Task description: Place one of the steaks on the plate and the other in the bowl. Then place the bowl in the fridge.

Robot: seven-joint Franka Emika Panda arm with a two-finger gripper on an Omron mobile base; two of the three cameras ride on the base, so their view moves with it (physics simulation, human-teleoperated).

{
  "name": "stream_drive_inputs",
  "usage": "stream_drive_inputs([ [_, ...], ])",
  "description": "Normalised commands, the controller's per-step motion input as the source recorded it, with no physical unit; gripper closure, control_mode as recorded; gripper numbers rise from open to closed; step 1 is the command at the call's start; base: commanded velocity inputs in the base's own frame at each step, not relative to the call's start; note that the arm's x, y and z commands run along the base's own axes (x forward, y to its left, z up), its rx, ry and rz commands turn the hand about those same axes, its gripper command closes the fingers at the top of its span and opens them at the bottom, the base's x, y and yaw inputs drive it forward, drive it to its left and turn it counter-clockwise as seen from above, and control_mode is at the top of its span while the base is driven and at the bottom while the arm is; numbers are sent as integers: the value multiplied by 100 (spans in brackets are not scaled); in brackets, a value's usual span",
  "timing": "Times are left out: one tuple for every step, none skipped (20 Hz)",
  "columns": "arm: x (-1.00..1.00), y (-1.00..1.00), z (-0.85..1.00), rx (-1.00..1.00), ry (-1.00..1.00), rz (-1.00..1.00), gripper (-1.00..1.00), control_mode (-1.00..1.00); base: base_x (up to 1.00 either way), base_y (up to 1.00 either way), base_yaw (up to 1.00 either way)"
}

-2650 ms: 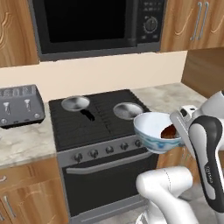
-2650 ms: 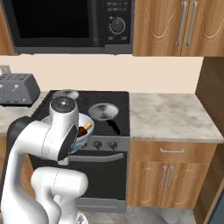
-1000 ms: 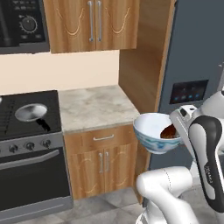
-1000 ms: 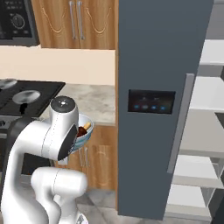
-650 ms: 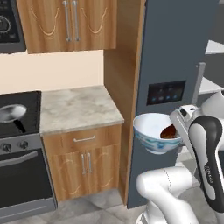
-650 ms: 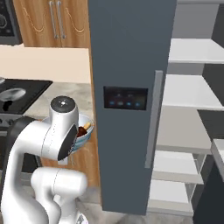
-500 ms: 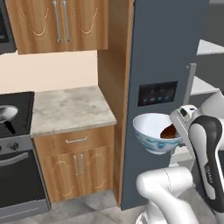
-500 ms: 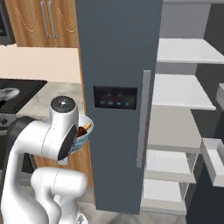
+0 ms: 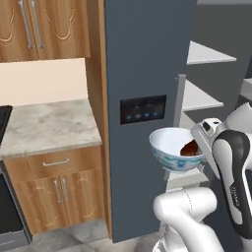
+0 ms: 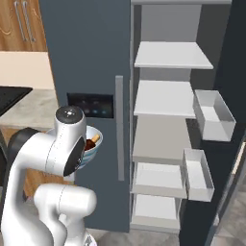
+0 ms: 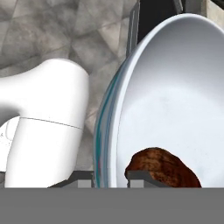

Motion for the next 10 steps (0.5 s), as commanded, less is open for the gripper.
stream_drive_inputs([
  [0, 0, 0, 0, 0, 0, 100, 100, 0, -60, 0],
  [0, 0, 0, 0, 0, 0, 100, 100, 0, -62, 0],
  [0, 0, 0, 0, 0, 0, 100, 100, 0, -59, 0],
  [0, 0, 0, 0, 0, 0, 100, 100, 1, -56, 0],
  [0, 0, 0, 0, 0, 0, 100, 100, 7, -55, 0],
  [0, 0, 0, 0, 0, 0, 100, 100, 9, -56, 0],
  [0, 0, 0, 0, 0, 0, 100, 100, 14, -51, 0],
  [0, 0, 0, 0, 0, 0, 100, 100, 16, -54, 0],
  [0, 0, 0, 0, 0, 0, 100, 100, 21, -46, 0],
  [0, 0, 0, 0, 0, 0, 100, 100, 30, -42, 0],
])
